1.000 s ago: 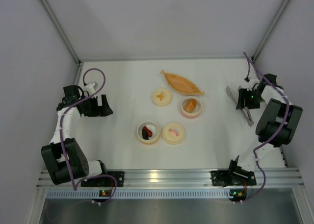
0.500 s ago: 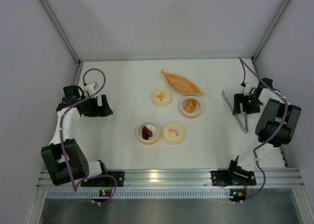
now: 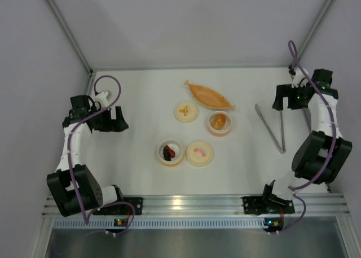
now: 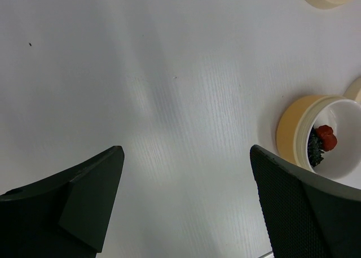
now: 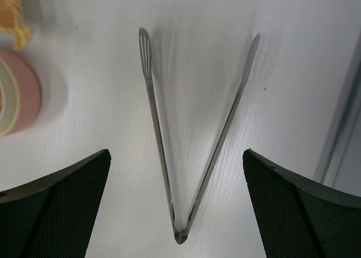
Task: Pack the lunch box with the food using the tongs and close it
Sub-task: Place the clamp at the center of the board, then pick up the box lid from the center of the board.
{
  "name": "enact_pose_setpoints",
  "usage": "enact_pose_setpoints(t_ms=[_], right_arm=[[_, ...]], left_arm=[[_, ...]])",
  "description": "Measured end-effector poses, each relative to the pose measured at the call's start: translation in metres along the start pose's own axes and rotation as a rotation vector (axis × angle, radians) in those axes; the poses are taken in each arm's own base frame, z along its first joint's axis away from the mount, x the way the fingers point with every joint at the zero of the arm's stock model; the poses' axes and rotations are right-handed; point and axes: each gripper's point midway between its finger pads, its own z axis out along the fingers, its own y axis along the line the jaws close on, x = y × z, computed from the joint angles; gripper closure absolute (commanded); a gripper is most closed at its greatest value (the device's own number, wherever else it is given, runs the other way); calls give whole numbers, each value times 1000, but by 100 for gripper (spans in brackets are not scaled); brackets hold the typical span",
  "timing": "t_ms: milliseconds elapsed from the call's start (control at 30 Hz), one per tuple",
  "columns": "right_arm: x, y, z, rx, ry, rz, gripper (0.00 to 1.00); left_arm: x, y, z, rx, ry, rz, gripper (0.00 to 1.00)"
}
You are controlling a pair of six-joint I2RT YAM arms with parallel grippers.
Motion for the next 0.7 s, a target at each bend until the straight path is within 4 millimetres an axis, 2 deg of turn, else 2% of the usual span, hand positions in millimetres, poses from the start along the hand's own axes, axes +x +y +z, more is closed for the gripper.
enact_pose_setpoints(t_ms=[67, 133, 200, 267, 333, 400, 433, 567, 700], right_arm=[[-32, 2, -24, 17, -97, -26, 0], [-56, 9, -49, 24, -181, -45, 1], [-69, 20, -70, 21, -244, -54, 1], [-71, 30, -85, 11, -278, -55, 1], [-65, 42, -94, -3, -297, -52, 1], [-48, 55, -99, -21, -289, -36, 1], [-38, 61, -99, -29, -282, -31, 1], [0, 79, -97, -56, -244, -3, 1], [24, 87, -92, -67, -214, 22, 1]], left_arm=[[-10, -2, -3, -10, -13, 18, 2], [-22, -7, -5, -21, -26, 51, 2], [-34, -17, -3, -26, -31, 92, 2], [-44, -29, 3, -20, -28, 130, 2], [-48, -43, 12, -9, -10, 160, 2], [-48, -58, 24, 3, 21, 181, 2], [-49, -61, 27, -1, 30, 180, 2], [-61, -105, 62, 36, 91, 239, 2], [-76, -141, 89, 38, 110, 249, 2]])
